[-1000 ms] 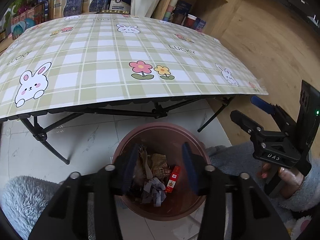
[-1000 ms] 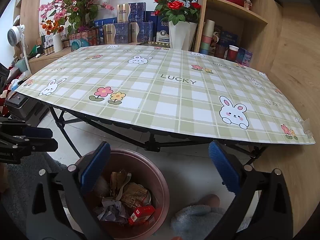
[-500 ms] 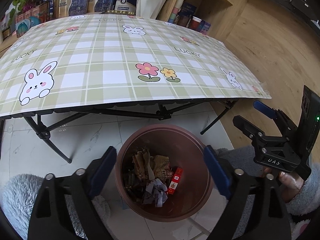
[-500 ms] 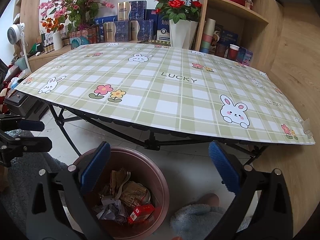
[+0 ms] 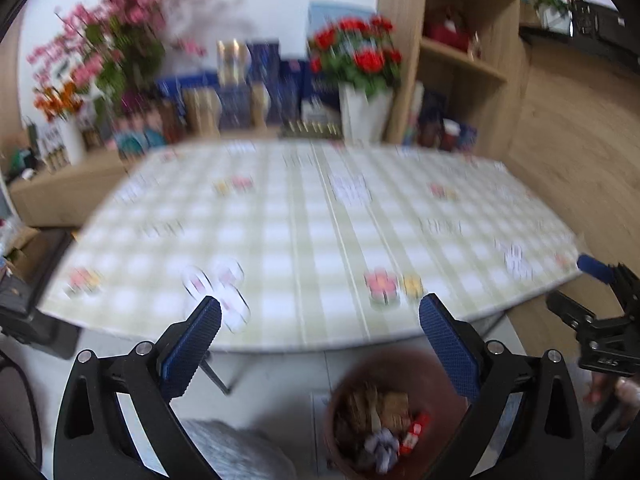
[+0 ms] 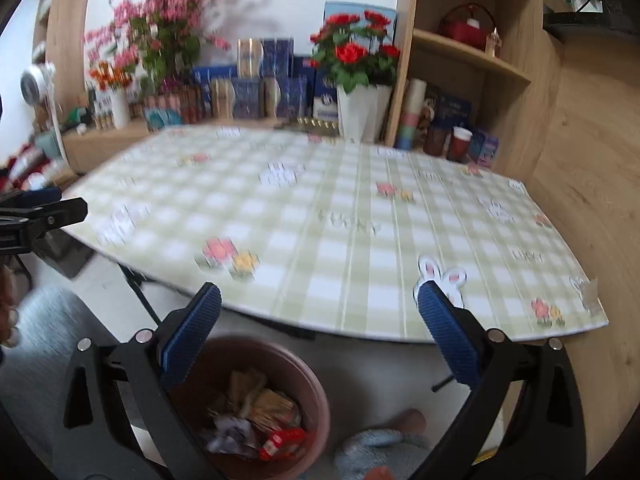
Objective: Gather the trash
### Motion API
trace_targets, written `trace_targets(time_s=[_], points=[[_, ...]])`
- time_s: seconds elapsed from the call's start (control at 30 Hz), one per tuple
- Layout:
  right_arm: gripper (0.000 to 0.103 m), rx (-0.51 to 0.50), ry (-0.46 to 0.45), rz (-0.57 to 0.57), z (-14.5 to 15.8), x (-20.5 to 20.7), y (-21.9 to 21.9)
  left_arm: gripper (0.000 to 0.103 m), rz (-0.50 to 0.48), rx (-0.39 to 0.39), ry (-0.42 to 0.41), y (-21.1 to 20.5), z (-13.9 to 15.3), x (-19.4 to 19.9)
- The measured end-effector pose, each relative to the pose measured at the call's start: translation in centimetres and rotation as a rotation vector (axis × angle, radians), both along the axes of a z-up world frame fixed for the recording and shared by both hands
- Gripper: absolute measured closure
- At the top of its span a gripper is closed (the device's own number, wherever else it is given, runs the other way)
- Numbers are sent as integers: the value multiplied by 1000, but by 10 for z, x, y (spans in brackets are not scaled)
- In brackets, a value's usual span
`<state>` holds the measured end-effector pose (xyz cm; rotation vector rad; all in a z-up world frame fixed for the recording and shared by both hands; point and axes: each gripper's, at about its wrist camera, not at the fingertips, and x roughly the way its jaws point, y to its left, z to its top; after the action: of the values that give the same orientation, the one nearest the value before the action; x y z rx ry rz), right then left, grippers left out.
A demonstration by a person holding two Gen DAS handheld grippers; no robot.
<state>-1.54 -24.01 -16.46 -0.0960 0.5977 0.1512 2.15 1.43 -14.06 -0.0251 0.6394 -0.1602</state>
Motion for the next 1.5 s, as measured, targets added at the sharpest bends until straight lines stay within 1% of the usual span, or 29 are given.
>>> trace_targets(time_s=[0.07, 0.1, 0.2, 0.23, 0.3, 0.37, 0.43, 0.6, 0.77, 0.87, 0.93, 1.1, 1.23, 1.5], points=[[6, 30, -16, 9, 22, 1, -2, 6, 25, -1, -48, 6, 23, -4], [6, 40, -34, -3, 39, 0, -4, 6, 47, 23, -83, 7, 39, -7], [6, 66, -67, -10, 72, -1, -7, 6, 79, 83, -162, 5, 69, -16], [6, 69, -73, -12, 79, -2, -8, 6, 86, 99, -185, 4, 78, -21], [6, 79, -90, -18, 96, -5, -10, 6, 95, 104, -217, 4, 93, -28], [6, 94, -99, -18, 107, -9, -11, 6, 114, 115, -241, 3, 105, -35], [6, 104, -101, -18, 114, -13, -12, 6, 110, 119, -265, 2, 115, -43], [6, 98, -111, -11, 123, -21, -9, 6, 79, 62, -241, 5, 125, -49], [6, 112, -112, -7, 126, -24, -10, 6, 67, 85, -259, 0, 131, -58], [6, 140, -104, 5, 127, -23, -13, 6, 70, 97, -263, -2, 132, -62], [6, 133, -110, 6, 127, -24, -13, 6, 71, 104, -268, -3, 132, -64], [6, 122, -118, 12, 128, -26, -11, 6, 55, 111, -248, -5, 131, -64], [6, 114, -127, 17, 130, -26, -9, 6, 69, 132, -239, -7, 131, -64], [6, 102, -134, 18, 132, -26, -7, 6, 55, 123, -230, -7, 133, -65]])
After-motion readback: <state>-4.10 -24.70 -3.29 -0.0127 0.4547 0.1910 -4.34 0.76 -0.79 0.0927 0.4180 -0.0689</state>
